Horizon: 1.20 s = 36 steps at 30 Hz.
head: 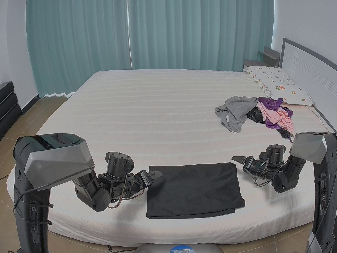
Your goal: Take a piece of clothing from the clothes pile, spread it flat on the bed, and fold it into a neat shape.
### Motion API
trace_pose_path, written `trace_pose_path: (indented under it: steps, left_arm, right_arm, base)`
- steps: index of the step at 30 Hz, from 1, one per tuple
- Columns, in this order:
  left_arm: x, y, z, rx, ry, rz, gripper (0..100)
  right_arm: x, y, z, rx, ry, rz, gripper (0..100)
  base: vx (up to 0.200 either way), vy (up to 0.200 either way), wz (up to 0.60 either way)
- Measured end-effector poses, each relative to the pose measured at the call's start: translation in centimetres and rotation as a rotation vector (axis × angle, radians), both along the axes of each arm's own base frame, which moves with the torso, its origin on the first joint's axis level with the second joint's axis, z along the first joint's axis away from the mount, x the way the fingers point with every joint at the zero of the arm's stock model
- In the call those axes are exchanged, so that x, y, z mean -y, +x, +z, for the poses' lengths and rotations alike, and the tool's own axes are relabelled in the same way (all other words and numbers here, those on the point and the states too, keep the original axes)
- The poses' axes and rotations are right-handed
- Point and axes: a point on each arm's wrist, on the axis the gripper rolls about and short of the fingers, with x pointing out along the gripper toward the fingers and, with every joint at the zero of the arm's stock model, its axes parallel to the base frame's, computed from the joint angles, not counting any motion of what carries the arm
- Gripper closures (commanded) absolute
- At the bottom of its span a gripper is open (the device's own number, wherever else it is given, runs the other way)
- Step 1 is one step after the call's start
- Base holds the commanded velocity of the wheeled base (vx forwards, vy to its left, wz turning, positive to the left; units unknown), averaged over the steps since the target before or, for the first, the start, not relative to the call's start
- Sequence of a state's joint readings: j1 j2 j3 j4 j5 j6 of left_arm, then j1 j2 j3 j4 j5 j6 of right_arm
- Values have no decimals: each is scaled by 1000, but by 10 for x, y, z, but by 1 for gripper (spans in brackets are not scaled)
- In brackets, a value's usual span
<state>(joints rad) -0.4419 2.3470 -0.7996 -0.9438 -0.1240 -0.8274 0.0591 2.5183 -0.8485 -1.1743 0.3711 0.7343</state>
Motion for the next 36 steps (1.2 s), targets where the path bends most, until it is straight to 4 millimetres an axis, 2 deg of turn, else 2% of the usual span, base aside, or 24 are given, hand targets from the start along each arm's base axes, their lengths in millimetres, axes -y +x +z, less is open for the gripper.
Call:
trace_pose_path:
  steps: [6, 15, 23, 24, 36]
  left_arm:
    - [3, -2, -7, -17, 12, -15, 0]
    - [15, -8, -11, -18, 19, -48, 0]
    - [18, -9, -12, -18, 21, -54, 0]
    - [18, -9, -12, -19, 21, -54, 100]
    - [19, -10, -13, -19, 27, -52, 100]
  right_arm:
    - [-2, 0, -1, -1, -4, -3, 0]
    - [-4, 2, -3, 5, -13, -14, 0]
    - [-4, 2, -4, 4, -14, -14, 0]
    - [-4, 2, -4, 4, -14, -14, 0]
    - [-4, 2, -4, 3, -14, -15, 0]
  base:
    - [0, 0, 0]
    - [0, 0, 0]
    - [0, 0, 0]
    - [0, 0, 0]
    - [0, 0, 0]
